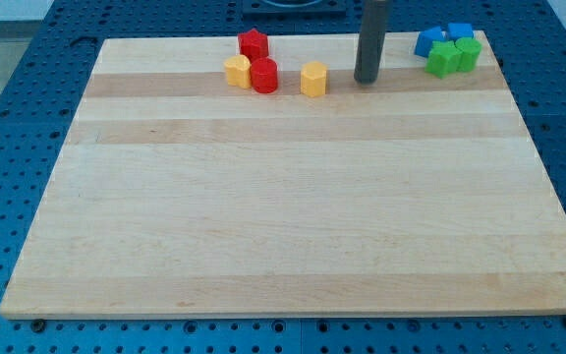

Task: Move the yellow hexagon down and right a bit

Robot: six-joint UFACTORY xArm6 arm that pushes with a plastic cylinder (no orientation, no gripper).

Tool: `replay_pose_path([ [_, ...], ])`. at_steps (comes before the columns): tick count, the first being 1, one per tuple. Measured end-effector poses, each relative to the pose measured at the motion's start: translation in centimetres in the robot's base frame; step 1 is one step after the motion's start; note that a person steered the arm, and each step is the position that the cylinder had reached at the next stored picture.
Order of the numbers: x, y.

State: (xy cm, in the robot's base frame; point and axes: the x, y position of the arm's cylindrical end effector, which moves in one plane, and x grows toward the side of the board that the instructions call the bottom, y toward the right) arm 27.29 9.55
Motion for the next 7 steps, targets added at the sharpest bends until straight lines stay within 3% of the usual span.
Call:
replay_pose_path([
  [1, -0.9, -3.8],
  [3, 5.5, -11.0],
  [5, 2.4, -8.9],
  [6, 4.7, -9.5],
  [7, 9.4, -13.7],
])
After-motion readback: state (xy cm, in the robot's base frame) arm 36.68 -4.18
